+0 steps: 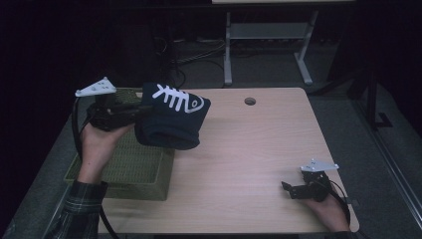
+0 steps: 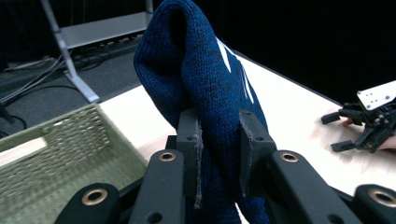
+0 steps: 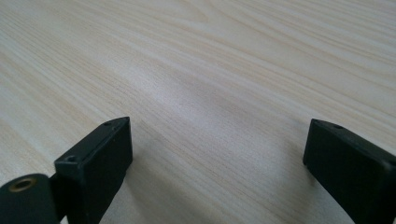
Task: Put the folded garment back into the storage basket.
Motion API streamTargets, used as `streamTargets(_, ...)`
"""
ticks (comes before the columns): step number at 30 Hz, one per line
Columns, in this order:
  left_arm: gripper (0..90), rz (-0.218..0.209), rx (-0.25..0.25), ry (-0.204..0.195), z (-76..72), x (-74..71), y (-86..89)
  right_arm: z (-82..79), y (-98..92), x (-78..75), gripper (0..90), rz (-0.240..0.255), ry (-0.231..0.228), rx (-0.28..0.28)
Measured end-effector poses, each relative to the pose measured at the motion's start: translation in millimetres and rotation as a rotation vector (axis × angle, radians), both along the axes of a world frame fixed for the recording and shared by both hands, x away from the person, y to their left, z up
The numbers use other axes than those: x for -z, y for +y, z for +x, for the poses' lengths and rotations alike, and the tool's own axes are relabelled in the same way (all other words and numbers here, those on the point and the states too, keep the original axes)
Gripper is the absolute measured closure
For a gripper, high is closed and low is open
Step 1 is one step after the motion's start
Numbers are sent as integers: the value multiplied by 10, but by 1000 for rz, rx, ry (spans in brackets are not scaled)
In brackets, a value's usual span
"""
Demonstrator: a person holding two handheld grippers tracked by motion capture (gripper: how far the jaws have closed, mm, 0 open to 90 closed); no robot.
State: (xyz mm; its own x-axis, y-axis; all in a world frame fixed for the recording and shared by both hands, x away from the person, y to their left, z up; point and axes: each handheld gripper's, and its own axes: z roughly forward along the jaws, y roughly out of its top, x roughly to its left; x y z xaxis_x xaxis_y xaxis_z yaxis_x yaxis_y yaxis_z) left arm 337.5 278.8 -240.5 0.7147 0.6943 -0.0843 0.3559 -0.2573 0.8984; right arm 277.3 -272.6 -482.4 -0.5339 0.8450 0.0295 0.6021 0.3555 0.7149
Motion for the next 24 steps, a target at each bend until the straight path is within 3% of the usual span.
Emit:
streamTargets(17, 735, -15, -118, -38, -180, -151, 599, 0, 0, 0, 77, 0, 1, 0)
streamTargets(24, 735, -12, -162, -23, -216, -72, 807, 2, -1, 1, 77, 0, 0, -1)
